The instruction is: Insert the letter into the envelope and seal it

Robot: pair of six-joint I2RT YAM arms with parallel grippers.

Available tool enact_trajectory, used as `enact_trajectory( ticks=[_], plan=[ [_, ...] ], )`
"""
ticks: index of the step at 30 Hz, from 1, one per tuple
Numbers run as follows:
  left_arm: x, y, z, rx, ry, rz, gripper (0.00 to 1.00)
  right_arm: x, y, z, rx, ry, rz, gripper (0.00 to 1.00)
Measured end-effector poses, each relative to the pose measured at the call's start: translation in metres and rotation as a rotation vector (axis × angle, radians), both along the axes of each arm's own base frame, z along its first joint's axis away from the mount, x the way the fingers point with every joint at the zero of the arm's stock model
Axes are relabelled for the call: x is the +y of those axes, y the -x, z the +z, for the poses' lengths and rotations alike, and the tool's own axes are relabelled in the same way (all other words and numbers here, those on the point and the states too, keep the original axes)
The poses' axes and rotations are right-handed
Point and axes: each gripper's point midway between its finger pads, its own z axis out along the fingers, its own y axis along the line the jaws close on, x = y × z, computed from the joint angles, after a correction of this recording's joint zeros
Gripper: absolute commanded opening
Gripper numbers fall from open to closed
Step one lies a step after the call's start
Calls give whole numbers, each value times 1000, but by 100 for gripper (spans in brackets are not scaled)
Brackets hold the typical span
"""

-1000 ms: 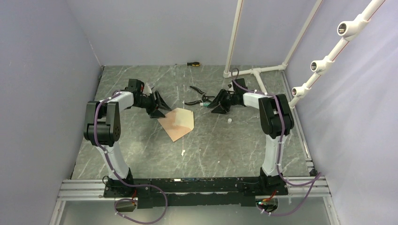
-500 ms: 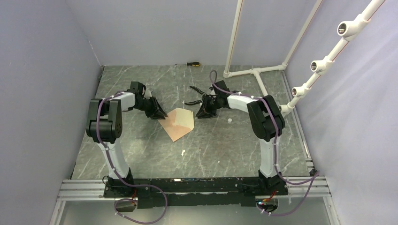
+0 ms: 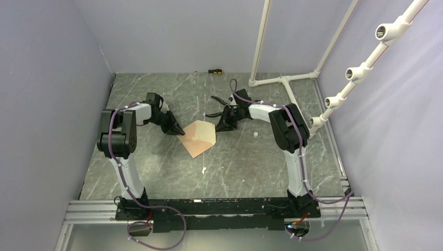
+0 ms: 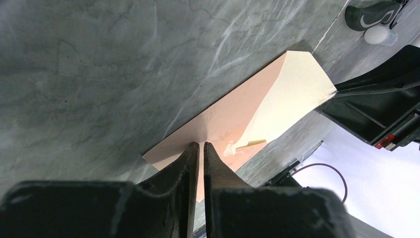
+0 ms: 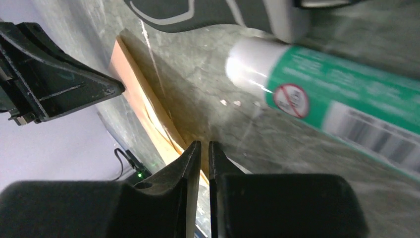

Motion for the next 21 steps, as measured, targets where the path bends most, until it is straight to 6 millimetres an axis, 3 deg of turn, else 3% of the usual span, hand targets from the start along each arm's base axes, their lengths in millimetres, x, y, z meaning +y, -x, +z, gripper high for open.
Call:
enact_trajectory(
  ticks=[12,21],
  plan=[
    [0,1,-2,29,-1,28,8,33,27,11,-37,-109,186,14],
    [-3,2,-3,54,19,60,4,53,42,17,-162,-22,350,12]
  ],
)
